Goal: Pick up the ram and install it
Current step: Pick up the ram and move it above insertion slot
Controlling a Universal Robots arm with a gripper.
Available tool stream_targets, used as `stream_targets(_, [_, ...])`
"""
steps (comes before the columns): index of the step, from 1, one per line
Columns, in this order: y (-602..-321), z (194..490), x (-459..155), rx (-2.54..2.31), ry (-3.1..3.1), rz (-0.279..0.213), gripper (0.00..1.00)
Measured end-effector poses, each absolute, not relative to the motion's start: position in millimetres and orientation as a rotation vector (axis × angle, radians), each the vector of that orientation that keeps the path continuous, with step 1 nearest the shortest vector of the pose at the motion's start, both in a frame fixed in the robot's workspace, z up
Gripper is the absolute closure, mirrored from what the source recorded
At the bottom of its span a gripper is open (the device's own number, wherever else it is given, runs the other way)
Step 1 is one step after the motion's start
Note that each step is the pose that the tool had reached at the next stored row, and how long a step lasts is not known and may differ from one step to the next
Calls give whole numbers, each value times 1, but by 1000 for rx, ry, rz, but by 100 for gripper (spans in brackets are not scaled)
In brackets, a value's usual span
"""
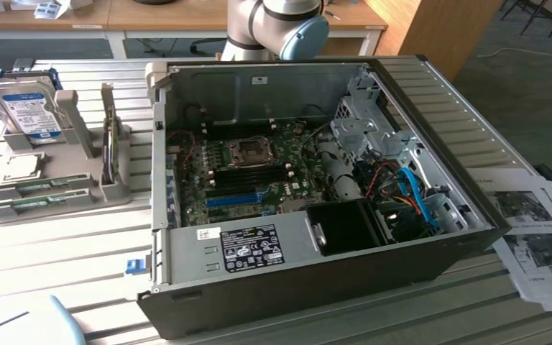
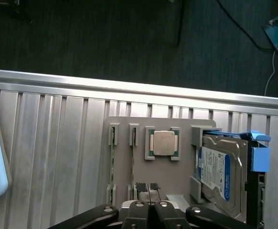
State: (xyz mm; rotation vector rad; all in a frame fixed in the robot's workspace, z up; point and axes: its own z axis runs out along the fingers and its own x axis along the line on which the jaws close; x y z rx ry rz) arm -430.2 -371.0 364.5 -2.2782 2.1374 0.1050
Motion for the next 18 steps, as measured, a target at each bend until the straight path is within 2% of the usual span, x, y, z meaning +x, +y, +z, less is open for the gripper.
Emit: stream_targets(18, [-371,332,-430,-2278,2137,105,91])
